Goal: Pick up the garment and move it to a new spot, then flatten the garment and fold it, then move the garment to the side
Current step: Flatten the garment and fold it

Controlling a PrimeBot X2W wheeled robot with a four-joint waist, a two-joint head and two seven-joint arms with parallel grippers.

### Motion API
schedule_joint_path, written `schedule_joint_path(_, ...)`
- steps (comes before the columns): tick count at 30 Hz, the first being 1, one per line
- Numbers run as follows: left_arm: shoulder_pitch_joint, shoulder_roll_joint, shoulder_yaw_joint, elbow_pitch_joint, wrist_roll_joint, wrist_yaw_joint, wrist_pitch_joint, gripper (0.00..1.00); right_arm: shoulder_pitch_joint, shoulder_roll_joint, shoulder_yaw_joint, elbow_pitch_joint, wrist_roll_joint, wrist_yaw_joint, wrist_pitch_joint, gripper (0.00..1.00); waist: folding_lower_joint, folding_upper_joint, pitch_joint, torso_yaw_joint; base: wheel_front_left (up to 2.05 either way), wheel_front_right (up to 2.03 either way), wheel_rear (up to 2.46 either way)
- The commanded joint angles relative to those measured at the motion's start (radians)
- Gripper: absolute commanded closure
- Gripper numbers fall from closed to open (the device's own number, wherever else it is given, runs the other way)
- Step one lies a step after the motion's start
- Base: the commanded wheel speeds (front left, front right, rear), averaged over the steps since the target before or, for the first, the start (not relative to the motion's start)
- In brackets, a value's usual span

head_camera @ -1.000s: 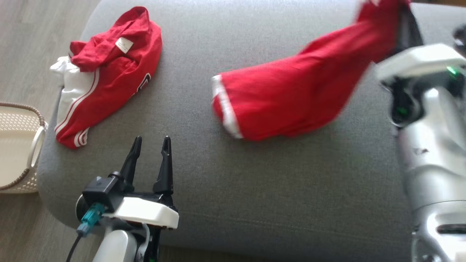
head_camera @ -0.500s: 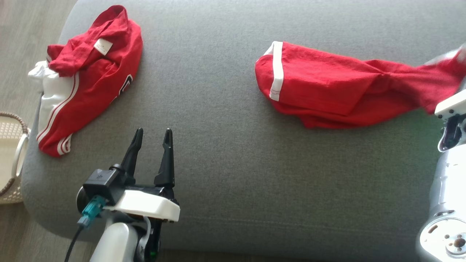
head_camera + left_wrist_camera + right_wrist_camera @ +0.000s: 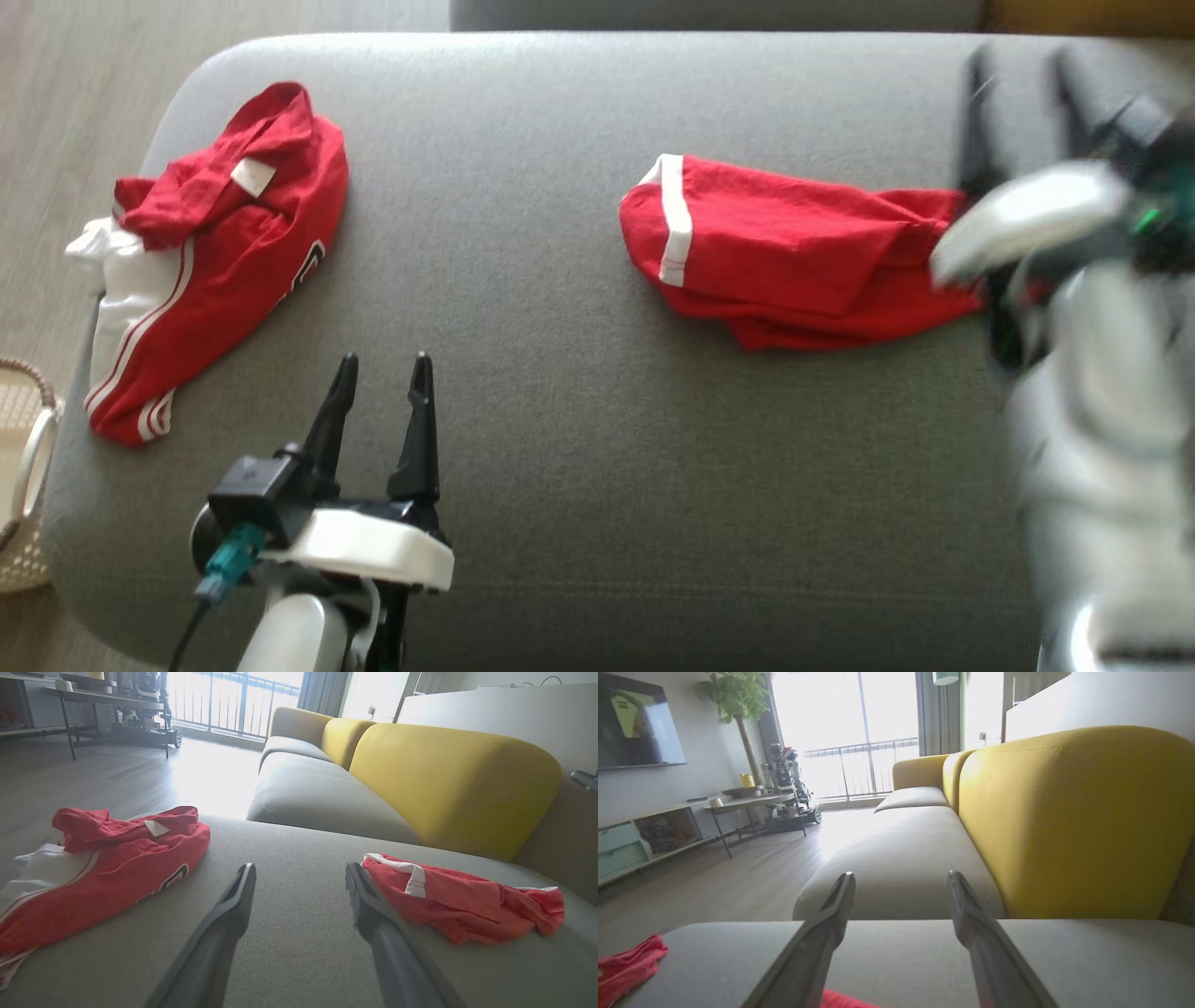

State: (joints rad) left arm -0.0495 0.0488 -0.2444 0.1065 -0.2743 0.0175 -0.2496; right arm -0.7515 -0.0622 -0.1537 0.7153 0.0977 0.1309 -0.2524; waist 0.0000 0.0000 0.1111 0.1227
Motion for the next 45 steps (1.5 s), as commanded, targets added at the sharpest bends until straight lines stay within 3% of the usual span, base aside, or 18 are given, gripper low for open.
schedule_joint_path(1,-0.013,0.001,0.037,-0.036,0.007,0.004,-0.012,0.00,0.088,0.012,0.086,-0.102,0.028,0.000,-0.009,0.00,0.0000,0.0000,-0.023,-0.019,0.00,0.00,0.00)
schedule_joint_path(4,0.001,0.001,0.044,-0.041,0.009,0.007,-0.012,0.00,0.228,0.012,0.181,-0.249,0.058,0.000,-0.009,0.00,0.0000,0.0000,-0.039,-0.031,0.00,0.00,0.00)
schedule_joint_path(8,0.013,0.001,0.049,-0.046,0.010,0.008,-0.012,0.00,0.374,0.012,0.233,-0.389,0.071,0.000,-0.009,0.00,0.0000,0.0000,-0.047,-0.042,0.00,0.00,0.00)
schedule_joint_path(15,0.024,0.001,0.057,-0.035,0.011,0.003,-0.012,0.00,0.536,0.012,0.269,-0.508,0.074,0.000,-0.009,0.00,0.0000,0.0000,-0.048,-0.054,0.00,0.00,0.00)
schedule_joint_path(29,0.020,0.001,0.038,-0.016,0.009,0.003,-0.012,0.00,0.566,0.012,0.266,-0.528,0.049,0.000,-0.009,0.00,0.0000,0.0000,-0.030,-0.036,0.00,0.00,0.00)
schedule_joint_path(33,0.008,0.001,0.036,-0.017,0.010,0.000,-0.012,0.00,0.533,0.012,0.312,-0.510,0.017,0.000,-0.008,0.00,0.0000,0.0000,-0.005,-0.023,0.00,0.00,0.00)
schedule_joint_path(45,-0.052,0.001,-0.023,0.001,-0.007,-0.008,-0.012,0.00,0.291,0.012,0.440,-0.293,-0.036,0.000,0.038,0.00,0.0000,0.0000,0.097,0.084,0.00,0.00,0.00)
